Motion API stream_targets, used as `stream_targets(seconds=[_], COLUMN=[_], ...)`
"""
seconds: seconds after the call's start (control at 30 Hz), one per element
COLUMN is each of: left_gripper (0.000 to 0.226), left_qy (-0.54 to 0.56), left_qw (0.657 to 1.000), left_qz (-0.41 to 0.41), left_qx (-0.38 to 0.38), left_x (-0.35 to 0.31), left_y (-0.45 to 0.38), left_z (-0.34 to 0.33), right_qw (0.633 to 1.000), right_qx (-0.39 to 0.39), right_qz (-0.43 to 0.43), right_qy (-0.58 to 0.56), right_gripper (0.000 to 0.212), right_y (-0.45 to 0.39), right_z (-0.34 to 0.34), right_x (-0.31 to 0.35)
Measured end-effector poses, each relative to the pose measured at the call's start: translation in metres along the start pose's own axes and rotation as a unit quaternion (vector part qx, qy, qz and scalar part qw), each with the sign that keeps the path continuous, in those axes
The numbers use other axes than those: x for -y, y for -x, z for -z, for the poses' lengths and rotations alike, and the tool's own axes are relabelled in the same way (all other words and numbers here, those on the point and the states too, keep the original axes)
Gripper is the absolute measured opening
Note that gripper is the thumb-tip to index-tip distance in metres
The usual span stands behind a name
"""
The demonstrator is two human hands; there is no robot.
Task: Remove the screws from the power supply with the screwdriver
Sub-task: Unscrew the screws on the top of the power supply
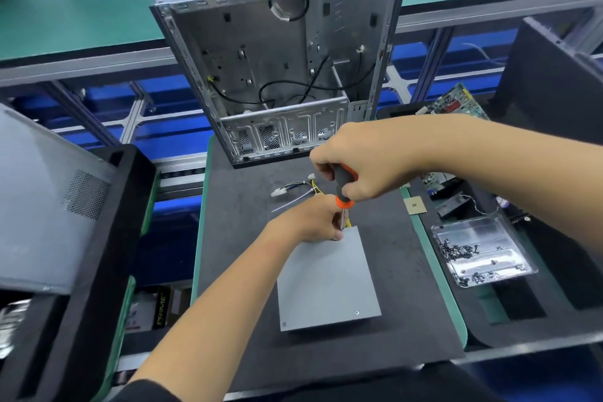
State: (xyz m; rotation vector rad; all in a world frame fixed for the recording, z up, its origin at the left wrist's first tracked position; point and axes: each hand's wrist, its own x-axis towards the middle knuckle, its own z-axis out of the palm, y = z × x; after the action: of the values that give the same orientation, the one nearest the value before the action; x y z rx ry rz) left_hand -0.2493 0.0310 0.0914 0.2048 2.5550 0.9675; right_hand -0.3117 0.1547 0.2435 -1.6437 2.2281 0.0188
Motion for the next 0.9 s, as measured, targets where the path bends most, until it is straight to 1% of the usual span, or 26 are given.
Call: stream_targets(seconds=[0.1,0.17,0.23,0.27,0.3,0.4,0.47,0.53,0.6,0.63,0.7,0.73,0.77,0.83,0.87,0.9], left_gripper=[0.010,0.008,0.010,0.011,0.011,0.015,0.014,0.011,0.010,0.010,0.011,0.011,0.011,0.011,0.011,0.012], left_qy=[-0.022,-0.031,-0.017,-0.007,0.007,0.068,0.132,0.186,0.217,0.224,0.227,0.229,0.232,0.237,0.236,0.234], left_qw=[1.000,0.999,0.999,0.999,0.999,0.997,0.991,0.982,0.974,0.972,0.971,0.970,0.970,0.968,0.968,0.968], left_qz=[0.004,0.011,0.017,0.019,0.020,0.020,0.023,0.020,0.015,0.009,0.001,0.000,0.001,0.001,0.000,-0.002], left_qx=[0.022,0.035,0.036,0.034,0.030,0.002,-0.016,-0.037,-0.059,-0.068,-0.074,-0.076,-0.077,-0.082,-0.085,-0.089], left_x=[-0.001,0.000,0.002,0.003,0.005,0.013,0.019,0.023,0.024,0.024,0.024,0.024,0.024,0.026,0.027,0.027], left_y=[-0.003,-0.005,-0.005,-0.004,-0.002,0.005,0.011,0.016,0.019,0.019,0.020,0.020,0.020,0.020,0.020,0.019], left_z=[0.000,-0.002,-0.003,-0.002,-0.002,-0.002,-0.005,-0.008,-0.012,-0.013,-0.014,-0.015,-0.016,-0.017,-0.018,-0.019], right_qw=[1.000,0.999,0.995,0.994,0.994,0.998,0.999,0.997,0.999,1.000,0.996,0.994,0.995,1.000,1.000,0.999], right_qx=[-0.007,-0.026,-0.036,-0.037,-0.037,-0.028,-0.014,-0.002,-0.012,-0.016,-0.003,0.001,-0.006,-0.014,-0.007,0.006], right_qz=[0.009,-0.012,-0.056,-0.061,-0.048,0.021,0.049,0.056,0.038,0.009,-0.069,-0.086,-0.074,-0.011,0.015,0.033], right_qy=[0.001,0.020,0.070,0.088,0.089,0.045,-0.012,-0.052,-0.037,-0.011,0.051,0.068,0.070,0.025,0.005,-0.009], right_gripper=[0.018,0.023,0.030,0.029,0.026,0.015,0.022,0.028,0.024,0.025,0.040,0.042,0.039,0.023,0.016,0.015], right_y=[-0.002,-0.003,-0.006,-0.007,-0.007,-0.005,-0.004,-0.003,-0.004,-0.004,-0.004,-0.005,-0.007,-0.009,-0.008,-0.007], right_z=[0.000,-0.002,-0.004,-0.005,-0.005,0.000,0.003,0.003,0.000,0.000,-0.001,-0.002,-0.003,-0.006,-0.005,-0.003], right_x=[0.001,0.000,-0.001,-0.002,-0.002,-0.003,-0.003,-0.002,-0.005,-0.007,-0.011,-0.012,-0.012,-0.007,-0.006,-0.004])
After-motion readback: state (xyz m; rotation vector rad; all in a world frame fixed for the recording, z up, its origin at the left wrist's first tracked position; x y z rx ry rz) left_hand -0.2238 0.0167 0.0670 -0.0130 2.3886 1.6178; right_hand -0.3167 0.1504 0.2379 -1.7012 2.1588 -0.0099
